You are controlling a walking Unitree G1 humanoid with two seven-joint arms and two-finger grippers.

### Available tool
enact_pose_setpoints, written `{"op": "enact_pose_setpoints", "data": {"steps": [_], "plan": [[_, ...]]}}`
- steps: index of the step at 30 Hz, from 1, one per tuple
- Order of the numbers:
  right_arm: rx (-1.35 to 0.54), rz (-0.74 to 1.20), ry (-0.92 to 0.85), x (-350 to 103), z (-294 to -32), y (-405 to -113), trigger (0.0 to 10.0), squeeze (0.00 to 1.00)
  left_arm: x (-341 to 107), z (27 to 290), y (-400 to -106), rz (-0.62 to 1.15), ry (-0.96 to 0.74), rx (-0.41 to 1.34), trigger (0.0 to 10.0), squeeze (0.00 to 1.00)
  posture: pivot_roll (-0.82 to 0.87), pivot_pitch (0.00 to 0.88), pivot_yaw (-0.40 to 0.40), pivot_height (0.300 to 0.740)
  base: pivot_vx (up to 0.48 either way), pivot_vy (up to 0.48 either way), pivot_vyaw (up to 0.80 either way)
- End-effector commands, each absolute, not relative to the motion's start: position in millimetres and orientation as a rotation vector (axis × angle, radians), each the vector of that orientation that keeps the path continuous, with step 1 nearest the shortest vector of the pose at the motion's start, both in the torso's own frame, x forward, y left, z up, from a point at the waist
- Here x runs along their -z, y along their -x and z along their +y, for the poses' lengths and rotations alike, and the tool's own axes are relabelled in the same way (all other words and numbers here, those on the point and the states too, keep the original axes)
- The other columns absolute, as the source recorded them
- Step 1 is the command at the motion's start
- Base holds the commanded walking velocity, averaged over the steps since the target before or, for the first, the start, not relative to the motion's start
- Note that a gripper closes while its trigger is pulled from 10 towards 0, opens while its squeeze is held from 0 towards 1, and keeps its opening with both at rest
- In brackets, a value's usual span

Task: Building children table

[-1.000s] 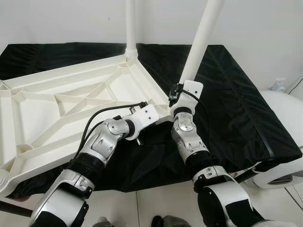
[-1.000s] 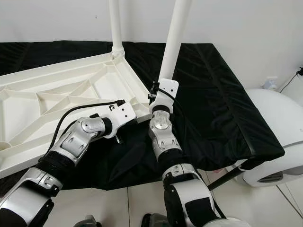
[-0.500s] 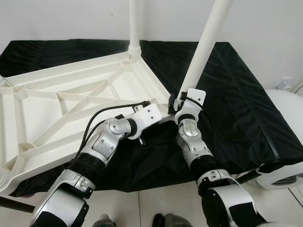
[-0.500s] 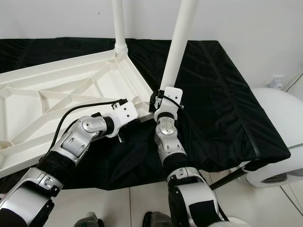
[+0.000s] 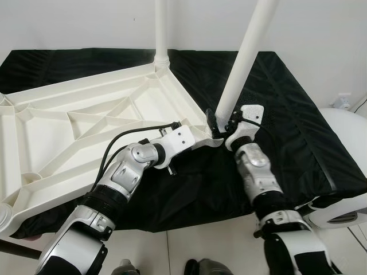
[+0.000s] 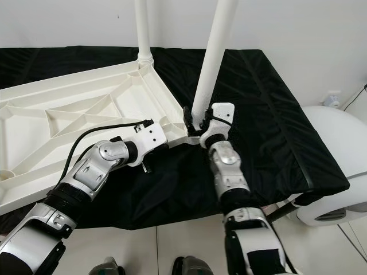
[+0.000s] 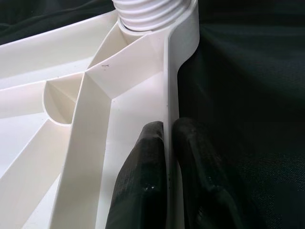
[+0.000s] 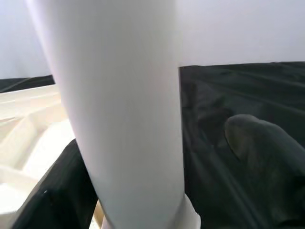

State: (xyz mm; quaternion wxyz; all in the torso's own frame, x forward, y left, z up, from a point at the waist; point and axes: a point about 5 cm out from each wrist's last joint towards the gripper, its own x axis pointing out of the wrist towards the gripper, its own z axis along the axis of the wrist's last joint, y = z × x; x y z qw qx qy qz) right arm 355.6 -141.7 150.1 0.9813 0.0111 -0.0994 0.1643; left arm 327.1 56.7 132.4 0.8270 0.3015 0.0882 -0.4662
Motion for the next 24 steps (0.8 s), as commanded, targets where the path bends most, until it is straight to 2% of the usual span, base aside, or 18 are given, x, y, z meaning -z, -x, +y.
{"op": "enact_pose_setpoints", "data": {"steps": [1, 5, 15, 24], "plan": [[-0.397, -0.177, -0.017, -146.3, -145.7, -353.0, 10.0, 0.0, -111.0, 58.0, -319.3, 0.279, -0.639, 1.021, 10.0, 0.0, 0.02, 0.007, -0.061, 0.74, 0.0, 0.0, 0.0], [-0.539, -0.149, 0.03, -147.8, -156.6, -352.3, 10.0, 0.0, -111.2, 56.9, -318.8, 0.276, -0.638, 1.024, 10.0, 0.0, 0.02, 0.003, -0.059, 0.74, 0.0, 0.0, 0.0], [-0.773, -0.068, 0.121, -150.2, -163.2, -353.7, 10.0, 0.0, -112.8, 57.7, -320.1, 0.274, -0.647, 1.026, 10.0, 0.0, 0.03, 0.004, -0.054, 0.74, 0.0, 0.0, 0.0], [-0.841, -0.039, 0.155, -166.1, -177.2, -363.1, 10.0, 0.0, -118.4, 63.7, -324.9, 0.266, -0.653, 1.001, 10.0, 0.0, 0.05, 0.01, -0.063, 0.74, 0.0, 0.0, 0.0]]}}
